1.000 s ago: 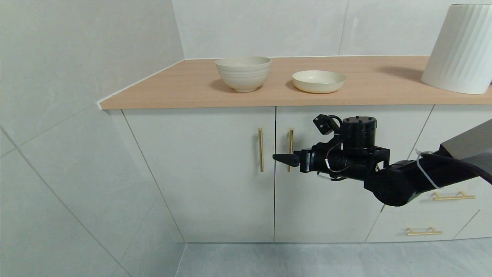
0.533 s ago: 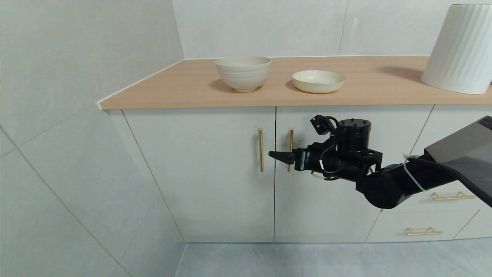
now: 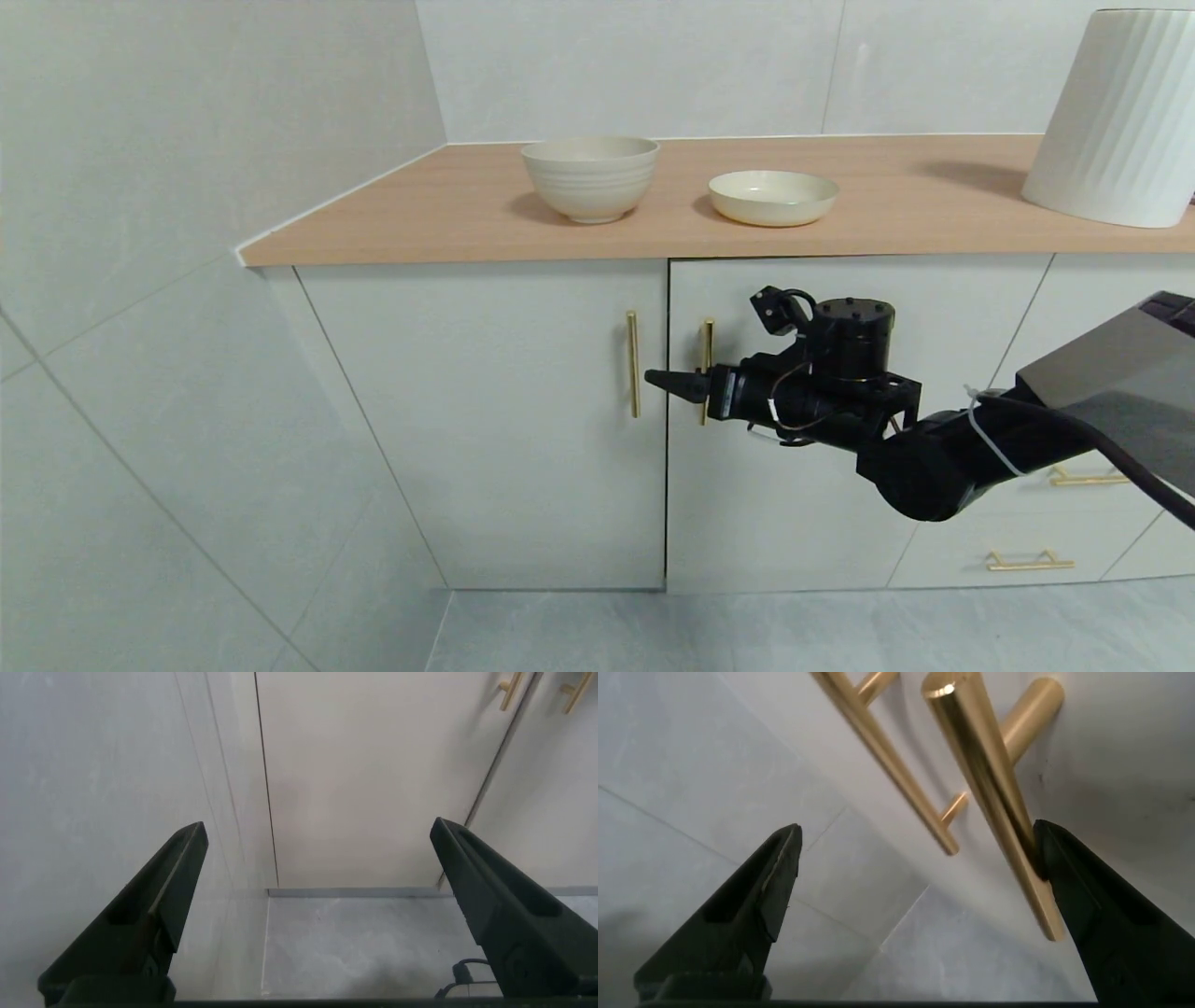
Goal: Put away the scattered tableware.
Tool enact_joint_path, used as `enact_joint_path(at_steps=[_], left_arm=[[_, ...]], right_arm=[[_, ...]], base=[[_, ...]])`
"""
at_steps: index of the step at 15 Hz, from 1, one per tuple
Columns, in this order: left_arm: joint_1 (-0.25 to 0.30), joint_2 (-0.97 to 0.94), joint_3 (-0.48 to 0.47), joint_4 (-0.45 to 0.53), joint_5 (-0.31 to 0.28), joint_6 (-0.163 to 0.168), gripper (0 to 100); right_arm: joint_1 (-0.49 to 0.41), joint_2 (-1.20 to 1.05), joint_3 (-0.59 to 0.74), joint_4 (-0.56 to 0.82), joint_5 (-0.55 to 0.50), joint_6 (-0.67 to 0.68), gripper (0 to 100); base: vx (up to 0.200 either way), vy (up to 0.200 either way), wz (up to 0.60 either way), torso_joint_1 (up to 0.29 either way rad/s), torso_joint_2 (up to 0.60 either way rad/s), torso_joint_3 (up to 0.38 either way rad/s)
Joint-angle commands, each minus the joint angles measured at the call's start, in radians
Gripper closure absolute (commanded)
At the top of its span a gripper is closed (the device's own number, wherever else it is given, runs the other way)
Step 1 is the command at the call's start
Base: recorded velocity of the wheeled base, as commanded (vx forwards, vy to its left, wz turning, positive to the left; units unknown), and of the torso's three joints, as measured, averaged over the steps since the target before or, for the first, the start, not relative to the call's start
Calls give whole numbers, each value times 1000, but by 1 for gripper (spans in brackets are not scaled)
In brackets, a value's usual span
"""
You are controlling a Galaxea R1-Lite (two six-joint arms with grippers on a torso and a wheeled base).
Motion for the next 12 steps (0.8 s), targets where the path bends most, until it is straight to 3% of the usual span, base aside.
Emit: enact_joint_path(at_steps=[1, 6, 12], left_arm=[[0, 0, 0, 0, 0, 0, 0], [0, 0, 0, 0, 0, 0, 0], [0, 0, 0, 0, 0, 0, 0]], right_arm=[[7, -26, 23, 2, 8, 1, 0], [13, -111, 116, 2, 128, 2, 0], [13, -190, 201, 2, 156, 2, 0]], base=[[0, 0, 0, 0, 0, 0], [0, 0, 0, 0, 0, 0], [0, 0, 0, 0, 0, 0]])
